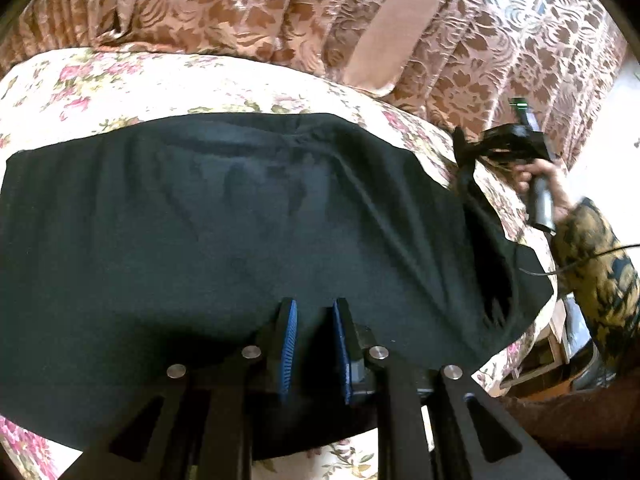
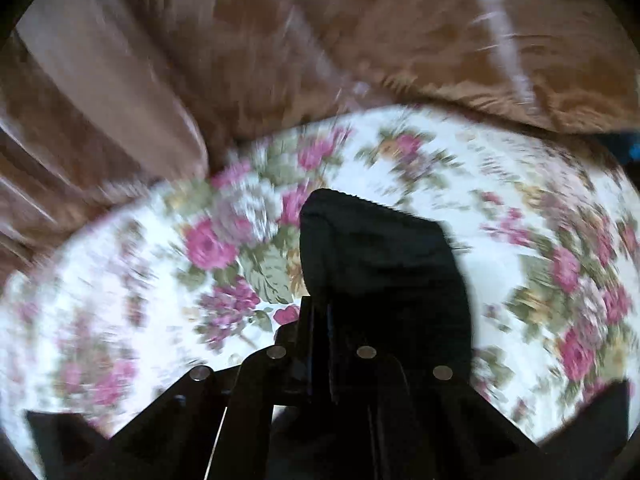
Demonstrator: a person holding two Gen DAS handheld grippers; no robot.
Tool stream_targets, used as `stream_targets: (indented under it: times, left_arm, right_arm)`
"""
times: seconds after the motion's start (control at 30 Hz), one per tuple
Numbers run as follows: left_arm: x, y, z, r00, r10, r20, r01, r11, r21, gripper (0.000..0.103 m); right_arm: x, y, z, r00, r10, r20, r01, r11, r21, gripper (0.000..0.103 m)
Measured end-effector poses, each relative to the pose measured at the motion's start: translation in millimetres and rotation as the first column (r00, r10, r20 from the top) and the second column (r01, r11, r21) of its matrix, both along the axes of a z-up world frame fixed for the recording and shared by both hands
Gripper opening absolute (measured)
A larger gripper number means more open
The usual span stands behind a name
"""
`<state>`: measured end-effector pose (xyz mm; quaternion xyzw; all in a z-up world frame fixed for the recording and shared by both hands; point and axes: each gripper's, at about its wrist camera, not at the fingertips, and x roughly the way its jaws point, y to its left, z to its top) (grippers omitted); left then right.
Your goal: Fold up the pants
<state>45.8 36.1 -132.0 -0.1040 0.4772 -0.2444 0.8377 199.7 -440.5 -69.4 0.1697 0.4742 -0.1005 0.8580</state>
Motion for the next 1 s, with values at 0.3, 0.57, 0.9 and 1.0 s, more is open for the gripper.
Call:
stream_targets:
  times: [0.3, 0.57, 0.9, 1.0]
  left_arm:
    - [-12.1, -42.6, 22.3, 0.99, -0.131, 0.061, 0.131, 0.991, -0.008, 0.018]
    - [-30.5, -92.8, 29.4, 0.955, -0.285, 0.083, 0.284, 0.958, 0.034, 0.018]
    - [-51.9, -150.2, 25.4, 0.874, -0.483, 0.053, 0.476, 0.873, 0.108, 0.026]
    - [-59.2, -167.6, 18.1, 0.844, -0.535, 0.03, 0.529, 0.841, 0.117, 0.026]
  right_arm:
    - [-161.0, -70.0, 77.8, 0.949, -0.16, 0.273, 0.119, 0.98, 0.16, 0.006]
    - [-283.4, -126.7, 34.5, 0.893, -0.375, 0.249, 0.308, 0.913, 0.269, 0.005]
    - [-335.5, -160.4, -54.1, 0.841, -0.527, 0.122, 0.454, 0.81, 0.372, 0.012]
    - [-336.7, -166.5, -54.0, 0.835, -0.535, 0.125, 0.459, 0.805, 0.376, 0.033]
